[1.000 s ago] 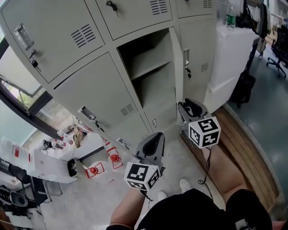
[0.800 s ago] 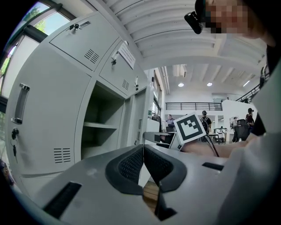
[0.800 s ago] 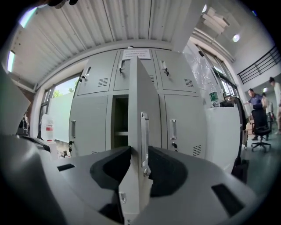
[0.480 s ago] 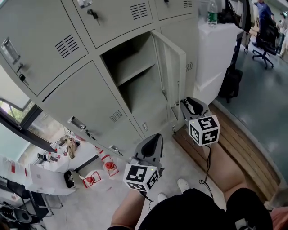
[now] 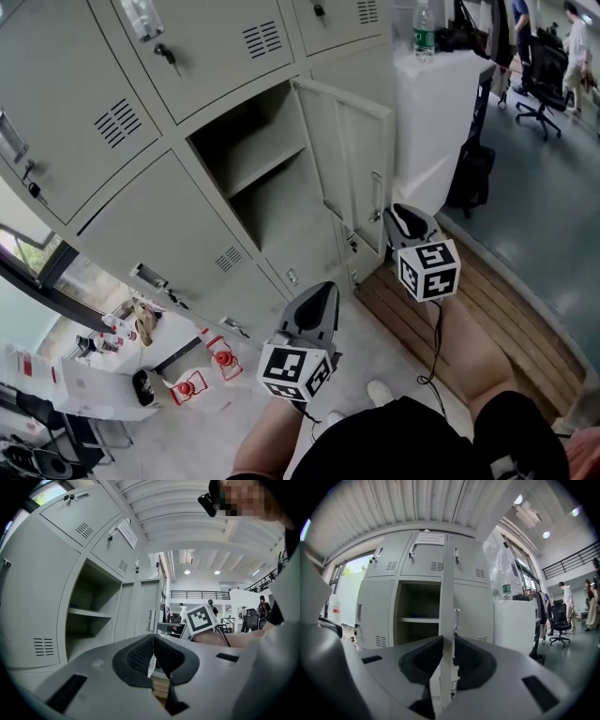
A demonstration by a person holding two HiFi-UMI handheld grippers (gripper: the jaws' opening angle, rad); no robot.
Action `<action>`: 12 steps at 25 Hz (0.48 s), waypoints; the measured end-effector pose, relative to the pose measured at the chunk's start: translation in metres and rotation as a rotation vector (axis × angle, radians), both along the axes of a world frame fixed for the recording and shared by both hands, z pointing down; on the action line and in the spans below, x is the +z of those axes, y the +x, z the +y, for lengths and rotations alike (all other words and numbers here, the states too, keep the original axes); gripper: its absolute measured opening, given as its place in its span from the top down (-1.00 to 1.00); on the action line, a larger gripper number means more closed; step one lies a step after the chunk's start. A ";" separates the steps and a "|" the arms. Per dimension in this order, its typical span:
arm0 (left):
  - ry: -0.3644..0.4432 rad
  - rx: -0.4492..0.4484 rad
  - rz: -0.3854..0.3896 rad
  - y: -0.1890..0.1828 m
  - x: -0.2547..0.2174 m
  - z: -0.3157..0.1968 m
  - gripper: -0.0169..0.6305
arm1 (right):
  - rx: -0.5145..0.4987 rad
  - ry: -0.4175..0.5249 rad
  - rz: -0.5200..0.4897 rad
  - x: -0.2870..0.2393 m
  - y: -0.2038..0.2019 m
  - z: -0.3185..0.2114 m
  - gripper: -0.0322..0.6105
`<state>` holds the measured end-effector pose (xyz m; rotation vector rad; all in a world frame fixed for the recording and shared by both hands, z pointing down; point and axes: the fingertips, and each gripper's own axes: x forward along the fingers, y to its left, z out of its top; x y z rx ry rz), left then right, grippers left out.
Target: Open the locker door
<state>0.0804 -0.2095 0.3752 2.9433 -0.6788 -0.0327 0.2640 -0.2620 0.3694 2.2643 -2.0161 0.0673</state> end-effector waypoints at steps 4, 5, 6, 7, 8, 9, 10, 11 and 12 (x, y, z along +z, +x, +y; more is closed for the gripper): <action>0.003 0.000 -0.005 0.011 0.000 -0.002 0.90 | 0.022 0.002 -0.007 0.000 0.022 -0.001 0.52; 0.004 -0.001 -0.007 0.014 0.000 -0.002 0.90 | 0.026 0.003 -0.009 0.000 0.027 -0.001 0.54; 0.004 -0.002 -0.008 0.016 0.001 -0.003 0.90 | 0.029 0.003 -0.011 0.000 0.032 -0.002 0.55; 0.004 -0.003 -0.009 0.019 0.001 -0.003 0.90 | 0.032 0.003 -0.013 0.000 0.036 -0.002 0.56; 0.004 -0.004 -0.010 0.021 0.001 -0.004 0.90 | 0.035 0.004 -0.014 0.000 0.041 -0.003 0.57; 0.004 -0.007 -0.011 0.022 0.000 -0.005 0.90 | 0.037 0.005 -0.017 -0.001 0.045 -0.004 0.58; 0.005 -0.009 -0.012 0.024 0.000 -0.006 0.90 | 0.040 0.006 -0.021 -0.001 0.049 -0.005 0.59; 0.005 -0.011 -0.012 0.026 0.001 -0.008 0.90 | 0.043 0.007 -0.025 0.000 0.052 -0.005 0.59; 0.005 -0.013 -0.013 0.027 0.001 -0.009 0.90 | 0.045 0.007 -0.028 0.000 0.056 -0.006 0.59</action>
